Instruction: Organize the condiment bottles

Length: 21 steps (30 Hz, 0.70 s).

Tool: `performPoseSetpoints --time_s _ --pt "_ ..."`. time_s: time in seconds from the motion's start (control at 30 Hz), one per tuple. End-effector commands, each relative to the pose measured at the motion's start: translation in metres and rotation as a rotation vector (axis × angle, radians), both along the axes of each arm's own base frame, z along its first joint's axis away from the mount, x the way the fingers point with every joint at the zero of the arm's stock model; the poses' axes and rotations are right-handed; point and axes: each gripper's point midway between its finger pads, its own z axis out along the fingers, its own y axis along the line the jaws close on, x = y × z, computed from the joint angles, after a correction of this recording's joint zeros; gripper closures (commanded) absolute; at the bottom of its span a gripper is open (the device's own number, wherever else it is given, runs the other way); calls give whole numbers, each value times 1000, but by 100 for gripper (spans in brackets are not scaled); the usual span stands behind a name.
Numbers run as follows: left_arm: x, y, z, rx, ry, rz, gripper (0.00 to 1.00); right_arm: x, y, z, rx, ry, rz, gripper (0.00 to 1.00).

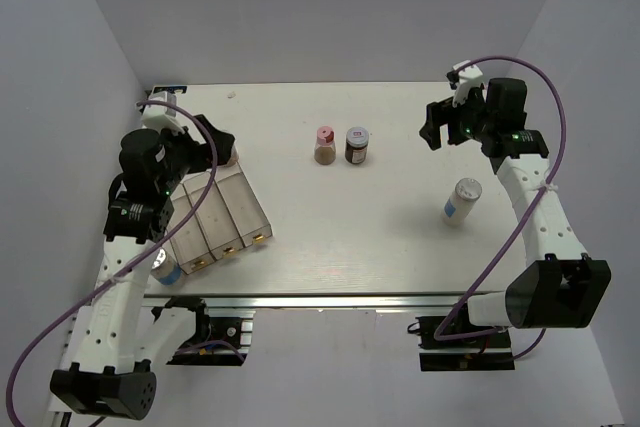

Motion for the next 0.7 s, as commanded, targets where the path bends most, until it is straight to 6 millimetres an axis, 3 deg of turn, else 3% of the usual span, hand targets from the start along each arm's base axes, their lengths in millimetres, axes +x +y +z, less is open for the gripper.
performPoseSetpoints --time_s 0.0,0.2,0.23,0.3,0.33,0.4,0.43,0.47,0.53,0.57,0.6,0.63,0.67 --pt "-9 9 1 8 2 50 2 -4 13 14 1 -33 111 11" --pt "-17 30 -15 0 50 182 4 -26 39 9 9 -70 343 11" --pt "-18 32 -17 0 54 191 9 -33 46 6 25 -73 404 11" --pt "-19 40 -17 3 57 241 31 -34 49 7 20 -83 424 11" --pt "-20 46 -16 4 64 275 66 -35 52 7 17 -89 441 11" --pt "-26 64 -27 9 118 392 93 -39 59 13 28 -121 500 11" --pt "-29 70 -31 12 137 429 100 -38 61 16 62 -111 471 11" --pt "-35 76 -39 18 172 466 99 -37 62 10 80 -90 454 11" --pt "-41 87 -46 22 196 540 81 -34 68 0 95 -55 419 15" --pt "-47 92 -53 34 230 568 46 -34 71 -6 92 -34 410 22" --pt "-50 96 -56 22 247 606 32 -33 75 -17 75 -15 382 30" --pt "-54 106 -58 40 260 669 22 -34 78 -23 82 3 374 45" --pt "-60 111 -64 39 306 715 9 -39 83 -34 94 41 369 52"
